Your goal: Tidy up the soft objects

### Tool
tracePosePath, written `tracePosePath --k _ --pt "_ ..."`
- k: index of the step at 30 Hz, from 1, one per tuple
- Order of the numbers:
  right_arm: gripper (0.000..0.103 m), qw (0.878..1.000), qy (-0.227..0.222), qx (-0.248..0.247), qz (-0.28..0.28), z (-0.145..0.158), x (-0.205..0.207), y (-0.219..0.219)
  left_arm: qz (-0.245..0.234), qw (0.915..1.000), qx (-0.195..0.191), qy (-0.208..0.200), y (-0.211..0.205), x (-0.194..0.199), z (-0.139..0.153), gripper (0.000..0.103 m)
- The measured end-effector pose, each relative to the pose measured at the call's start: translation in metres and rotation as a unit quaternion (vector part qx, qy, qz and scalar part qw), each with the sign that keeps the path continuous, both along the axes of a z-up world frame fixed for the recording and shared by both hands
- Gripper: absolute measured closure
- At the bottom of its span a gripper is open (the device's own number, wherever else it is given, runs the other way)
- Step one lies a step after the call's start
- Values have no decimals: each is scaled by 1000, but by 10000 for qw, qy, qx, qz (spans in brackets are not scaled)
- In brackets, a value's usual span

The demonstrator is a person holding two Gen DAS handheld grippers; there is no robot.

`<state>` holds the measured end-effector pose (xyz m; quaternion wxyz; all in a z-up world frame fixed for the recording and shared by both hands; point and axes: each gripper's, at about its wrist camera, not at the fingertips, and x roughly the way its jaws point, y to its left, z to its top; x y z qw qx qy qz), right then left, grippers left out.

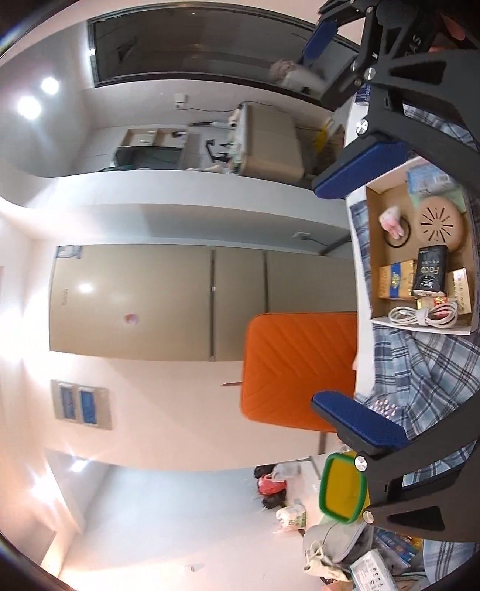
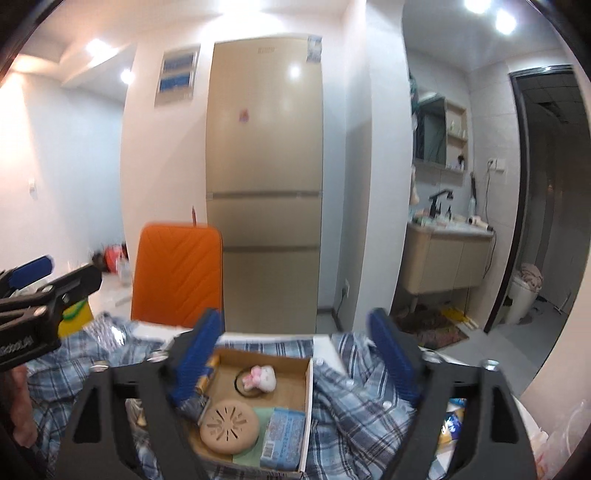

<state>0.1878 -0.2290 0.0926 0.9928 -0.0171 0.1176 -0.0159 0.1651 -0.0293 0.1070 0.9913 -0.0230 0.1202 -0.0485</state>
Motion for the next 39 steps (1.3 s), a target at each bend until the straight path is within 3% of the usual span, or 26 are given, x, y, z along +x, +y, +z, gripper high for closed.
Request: tracePosePath --k 2,13,21,29,39 --pt "0 9997 -224 70 -26 7 -13 -4 -2 9999 -50 -100 3 -7 5 0" --pt "0 9974 -718 -60 12 31 -60 -1 -30 9979 -117 -637 15 -51 28 0" --pt "0 9946 -1028 -105 44 36 -97 7 86 9955 48 -944 16 -87 25 0" --pt "0 9931 -1165 -157 6 26 -130 11 -25 9962 103 -869 16 -108 8 0" --pt "0 9949 -1001 -97 -56 -3 -153 11 47 9975 100 -694 20 -125 -25 0"
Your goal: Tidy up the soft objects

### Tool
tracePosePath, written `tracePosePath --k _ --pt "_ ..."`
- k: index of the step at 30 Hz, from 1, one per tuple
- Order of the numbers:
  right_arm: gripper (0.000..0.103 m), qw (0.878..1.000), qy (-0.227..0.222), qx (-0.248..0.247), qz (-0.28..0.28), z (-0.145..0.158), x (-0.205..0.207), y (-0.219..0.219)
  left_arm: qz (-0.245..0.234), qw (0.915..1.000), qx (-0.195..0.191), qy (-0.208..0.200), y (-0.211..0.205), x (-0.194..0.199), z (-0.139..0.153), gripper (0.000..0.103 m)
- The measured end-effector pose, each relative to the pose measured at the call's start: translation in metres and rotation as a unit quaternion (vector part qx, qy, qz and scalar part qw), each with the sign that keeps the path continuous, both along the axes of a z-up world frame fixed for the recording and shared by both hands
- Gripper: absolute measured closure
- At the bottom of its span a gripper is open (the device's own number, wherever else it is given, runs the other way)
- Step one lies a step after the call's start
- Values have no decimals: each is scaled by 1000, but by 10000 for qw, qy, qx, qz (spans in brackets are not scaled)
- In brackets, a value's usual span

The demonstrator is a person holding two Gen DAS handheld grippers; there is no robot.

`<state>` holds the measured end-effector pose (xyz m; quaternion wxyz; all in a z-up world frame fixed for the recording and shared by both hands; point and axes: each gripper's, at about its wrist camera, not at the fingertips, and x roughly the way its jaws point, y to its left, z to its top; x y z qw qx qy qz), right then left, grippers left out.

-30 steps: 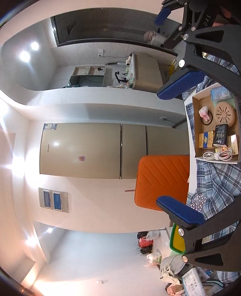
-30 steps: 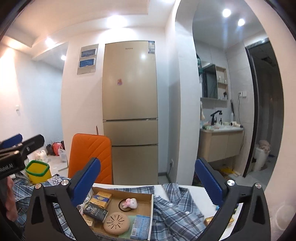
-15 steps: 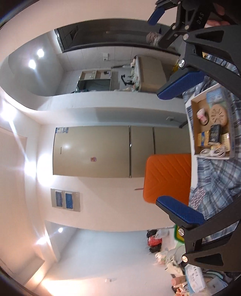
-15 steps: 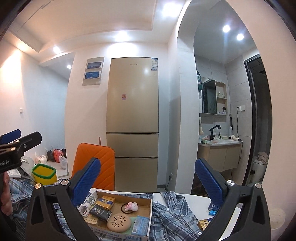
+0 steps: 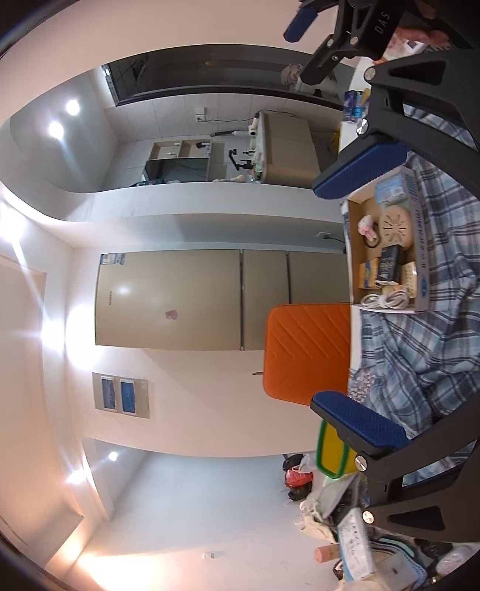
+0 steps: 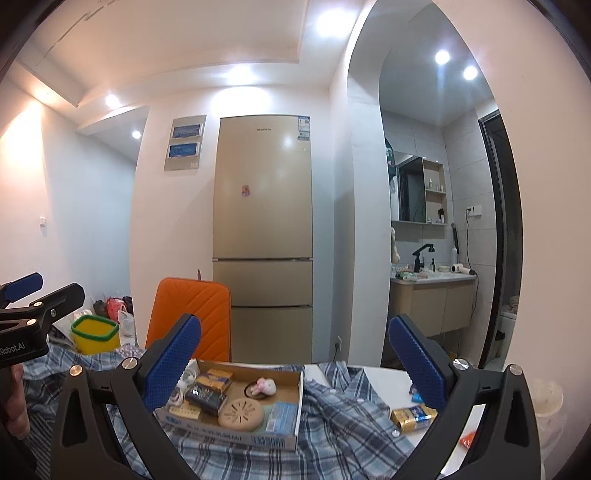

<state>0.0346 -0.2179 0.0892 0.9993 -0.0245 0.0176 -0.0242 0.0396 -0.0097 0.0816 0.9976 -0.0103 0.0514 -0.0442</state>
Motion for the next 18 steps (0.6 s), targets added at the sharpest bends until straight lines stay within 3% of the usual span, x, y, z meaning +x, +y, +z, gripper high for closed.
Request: tracePosePath --k 13,18 --pt "0 9995 298 -56 31 -51 -7 1 101 9989 281 364 -6 -10 -56 0" --pt "0 9992 328 -58 208 -63 -9 2 119 9989 185 418 -2 -11 -67 0"
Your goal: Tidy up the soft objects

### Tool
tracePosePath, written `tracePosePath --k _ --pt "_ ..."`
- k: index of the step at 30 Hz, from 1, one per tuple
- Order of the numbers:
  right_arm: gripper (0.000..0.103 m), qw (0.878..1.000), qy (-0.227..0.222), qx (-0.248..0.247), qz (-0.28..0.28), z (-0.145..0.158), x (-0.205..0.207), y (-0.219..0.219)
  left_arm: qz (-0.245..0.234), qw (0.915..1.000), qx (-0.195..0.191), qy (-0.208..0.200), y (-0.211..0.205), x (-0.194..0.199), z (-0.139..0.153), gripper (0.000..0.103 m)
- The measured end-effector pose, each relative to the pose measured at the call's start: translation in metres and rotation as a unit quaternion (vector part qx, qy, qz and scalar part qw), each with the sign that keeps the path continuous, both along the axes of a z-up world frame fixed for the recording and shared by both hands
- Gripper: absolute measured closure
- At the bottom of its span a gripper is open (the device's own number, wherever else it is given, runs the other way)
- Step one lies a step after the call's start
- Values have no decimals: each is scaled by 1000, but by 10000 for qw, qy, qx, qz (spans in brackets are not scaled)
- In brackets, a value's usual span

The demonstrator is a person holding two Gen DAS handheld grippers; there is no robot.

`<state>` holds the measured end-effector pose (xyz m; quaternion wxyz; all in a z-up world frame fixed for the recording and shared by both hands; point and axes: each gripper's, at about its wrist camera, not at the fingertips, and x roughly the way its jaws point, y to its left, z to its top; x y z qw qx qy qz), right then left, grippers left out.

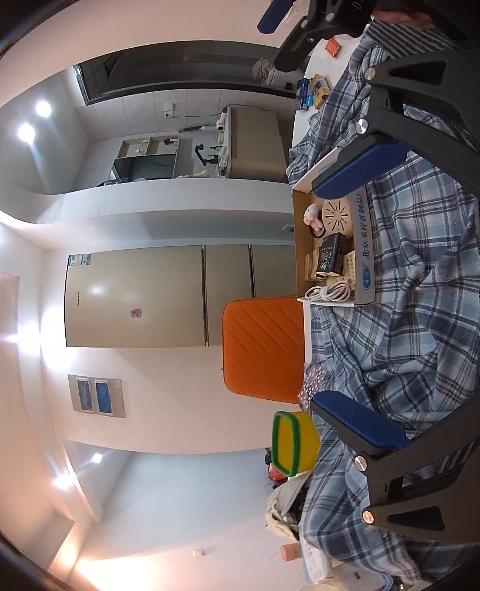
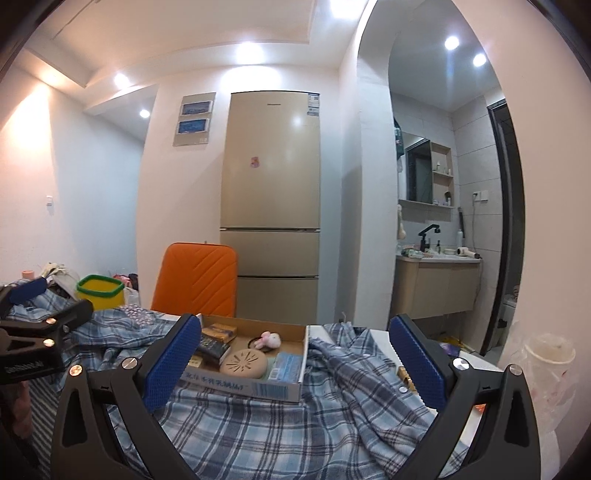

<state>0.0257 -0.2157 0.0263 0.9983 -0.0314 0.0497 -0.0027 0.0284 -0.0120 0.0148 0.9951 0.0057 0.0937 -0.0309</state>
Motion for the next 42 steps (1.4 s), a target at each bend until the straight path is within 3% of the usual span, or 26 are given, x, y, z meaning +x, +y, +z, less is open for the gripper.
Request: tracePosePath --k 11,42 --pt "0 9995 37 309 -3 -10 0 -11 84 9997 126 -183 -3 -8 -2 0" --pt "0 9998 71 197 10 -14 2 -7 222 9991 60 -368 1 -12 -2 0"
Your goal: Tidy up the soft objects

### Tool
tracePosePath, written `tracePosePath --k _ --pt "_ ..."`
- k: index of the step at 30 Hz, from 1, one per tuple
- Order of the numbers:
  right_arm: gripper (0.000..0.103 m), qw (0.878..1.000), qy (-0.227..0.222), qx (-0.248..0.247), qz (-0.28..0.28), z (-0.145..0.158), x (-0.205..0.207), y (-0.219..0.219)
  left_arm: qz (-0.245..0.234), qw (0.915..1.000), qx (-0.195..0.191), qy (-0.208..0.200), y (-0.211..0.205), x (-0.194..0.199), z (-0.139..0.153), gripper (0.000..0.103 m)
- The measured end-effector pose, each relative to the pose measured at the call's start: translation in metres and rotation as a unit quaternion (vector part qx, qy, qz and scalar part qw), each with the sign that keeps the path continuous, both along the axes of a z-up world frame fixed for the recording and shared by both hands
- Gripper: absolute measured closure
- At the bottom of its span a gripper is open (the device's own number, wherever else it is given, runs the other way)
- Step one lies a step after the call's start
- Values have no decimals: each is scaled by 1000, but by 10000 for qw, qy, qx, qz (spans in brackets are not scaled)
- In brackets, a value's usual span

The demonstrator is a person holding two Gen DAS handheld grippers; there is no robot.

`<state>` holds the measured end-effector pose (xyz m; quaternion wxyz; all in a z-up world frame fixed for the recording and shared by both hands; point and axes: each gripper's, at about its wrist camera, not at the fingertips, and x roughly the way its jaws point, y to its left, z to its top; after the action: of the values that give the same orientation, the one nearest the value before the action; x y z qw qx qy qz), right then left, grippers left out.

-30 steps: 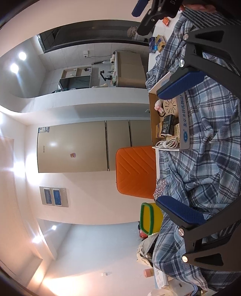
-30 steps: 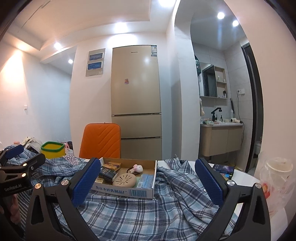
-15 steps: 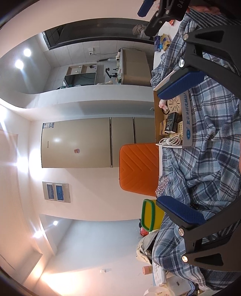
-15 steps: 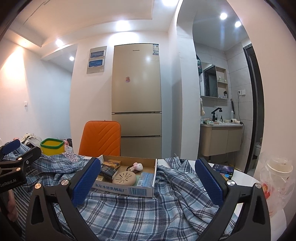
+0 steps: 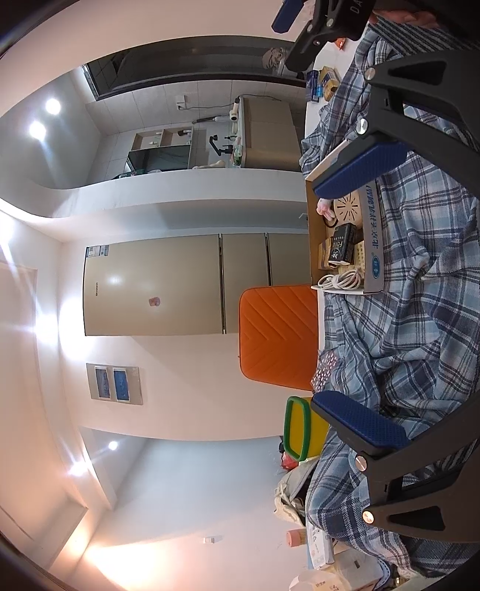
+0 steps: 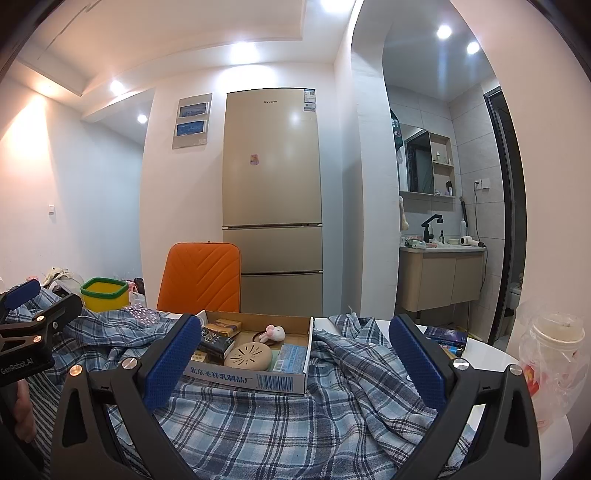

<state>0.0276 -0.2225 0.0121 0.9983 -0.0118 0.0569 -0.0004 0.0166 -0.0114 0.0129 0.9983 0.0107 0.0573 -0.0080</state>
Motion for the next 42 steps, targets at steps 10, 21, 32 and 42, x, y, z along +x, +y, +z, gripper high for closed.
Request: tracePosePath --k 10,21,32,42 --pt "0 10000 0 8 1 -1 0 0 7 10000 -6 7 -2 0 -1 0" --pt "0 10000 -9 11 -3 -1 0 0 6 10000 -2 6 -2 1 -2 0" --pt "0 10000 -5 12 -3 -1 0 0 7 10000 -2 4 -2 1 -2 0" --pt "0 10000 -8 15 -4 -1 0 -1 9 10000 4 17 -1 1 -3 0"
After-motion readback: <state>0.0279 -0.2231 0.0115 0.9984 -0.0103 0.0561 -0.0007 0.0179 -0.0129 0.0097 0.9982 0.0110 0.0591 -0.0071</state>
